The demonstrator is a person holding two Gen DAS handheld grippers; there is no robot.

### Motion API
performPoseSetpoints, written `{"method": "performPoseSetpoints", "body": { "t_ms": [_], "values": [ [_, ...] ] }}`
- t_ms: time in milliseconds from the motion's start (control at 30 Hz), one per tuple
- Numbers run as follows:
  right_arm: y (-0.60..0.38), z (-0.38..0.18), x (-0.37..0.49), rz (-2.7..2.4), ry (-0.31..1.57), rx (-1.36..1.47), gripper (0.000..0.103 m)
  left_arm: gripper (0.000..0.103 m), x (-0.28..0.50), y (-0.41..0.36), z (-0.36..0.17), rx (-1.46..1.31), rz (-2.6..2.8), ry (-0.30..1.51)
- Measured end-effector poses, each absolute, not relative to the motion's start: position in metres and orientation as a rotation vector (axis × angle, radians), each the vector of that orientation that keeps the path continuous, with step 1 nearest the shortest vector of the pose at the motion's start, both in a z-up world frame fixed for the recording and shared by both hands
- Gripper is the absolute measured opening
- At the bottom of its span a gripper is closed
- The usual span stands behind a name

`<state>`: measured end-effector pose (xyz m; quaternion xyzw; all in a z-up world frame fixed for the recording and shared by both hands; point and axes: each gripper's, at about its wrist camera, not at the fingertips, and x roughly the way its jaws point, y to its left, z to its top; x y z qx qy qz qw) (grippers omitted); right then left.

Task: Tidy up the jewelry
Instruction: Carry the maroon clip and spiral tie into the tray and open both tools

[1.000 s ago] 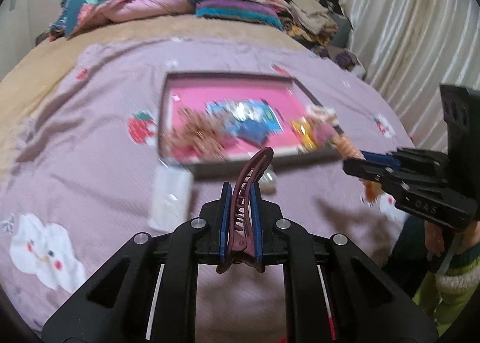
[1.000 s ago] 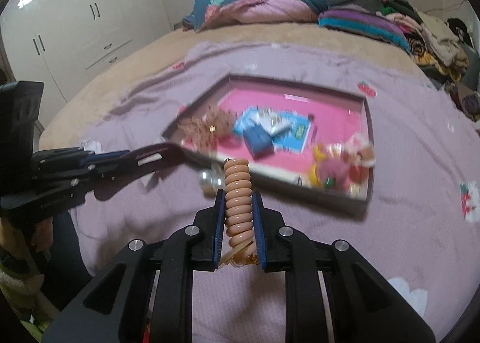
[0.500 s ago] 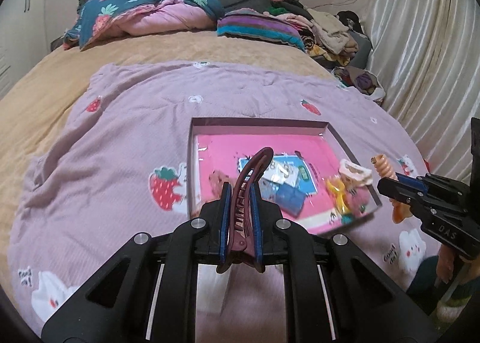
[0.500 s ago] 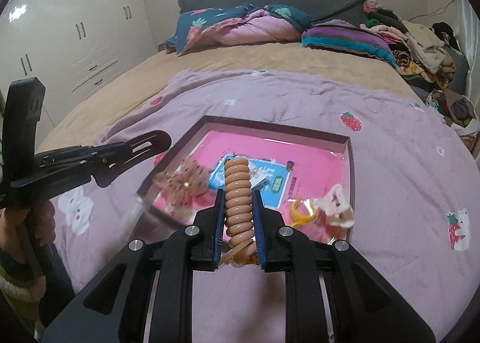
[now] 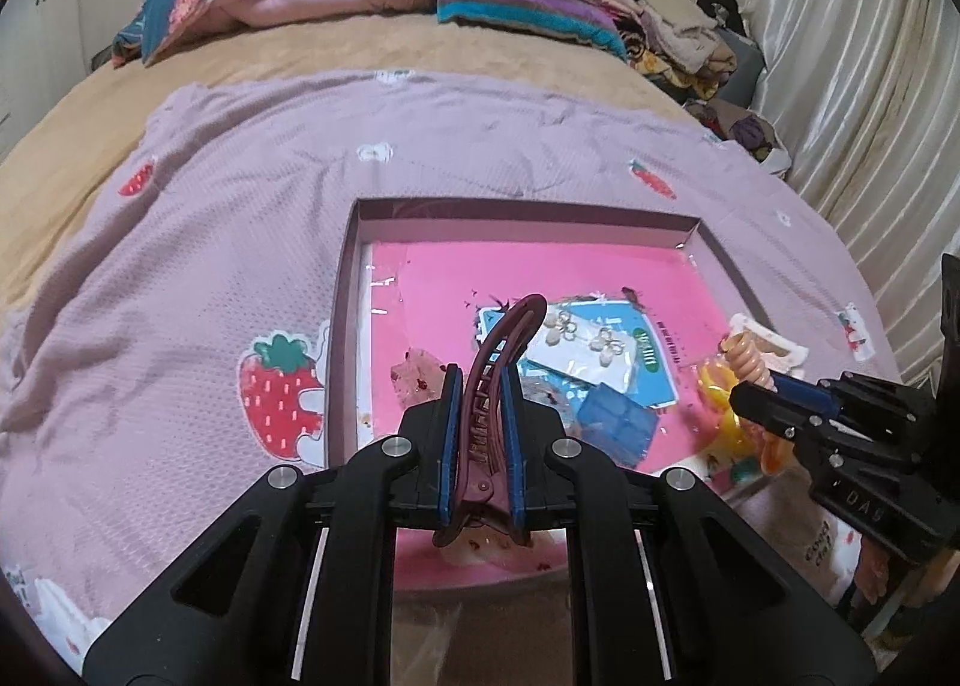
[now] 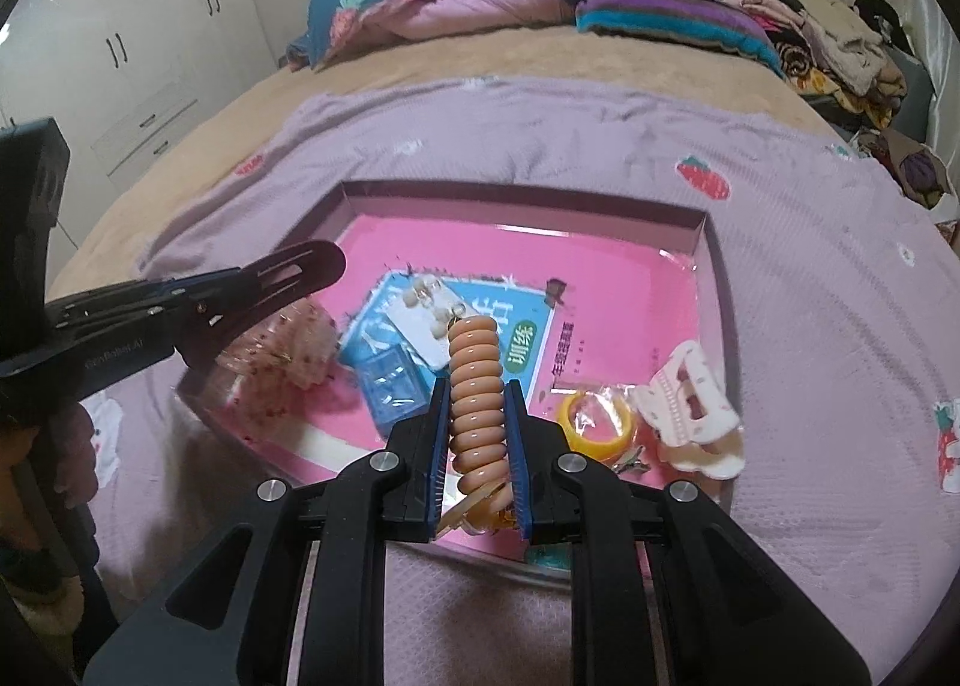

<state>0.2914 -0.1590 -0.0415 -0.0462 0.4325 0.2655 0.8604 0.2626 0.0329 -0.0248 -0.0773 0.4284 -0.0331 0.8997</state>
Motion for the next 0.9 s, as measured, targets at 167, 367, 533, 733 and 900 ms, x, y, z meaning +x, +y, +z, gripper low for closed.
{"method": "performPoseSetpoints", "body": {
  "t_ms": [167, 367, 533, 733, 900],
  "values": [
    [-0.157, -0.054, 0.297, 0.535, 0.935, -0.1, 0.019, 0.006, 0.268, 0.032, -0.036, -0.154, -0.069, 0.913],
    [-0.166, -0.048, 0.29, 0.549, 0.925, -0.052, 0.041, 0.006, 0.271, 0.032, -0.04, -0.147, -0.075, 0.919],
    [-0.178, -0.033, 0.274, 0.547, 0.887, -0.03, 0.057, 0.02, 0.264, 0.029, -0.033, -0.138, -0.073, 0.903],
    [-0.187, -0.016, 0.254, 0.554, 0.852, -0.01, 0.064, 0.039, 0.247, 0.031, -0.015, -0.128, -0.061, 0.855],
    [-0.19, 0.0, 0.237, 0.566, 0.816, -0.003, 0.071, 0.057, 0.227, 0.035, 0.005, -0.123, -0.041, 0.806]
  ]
}}
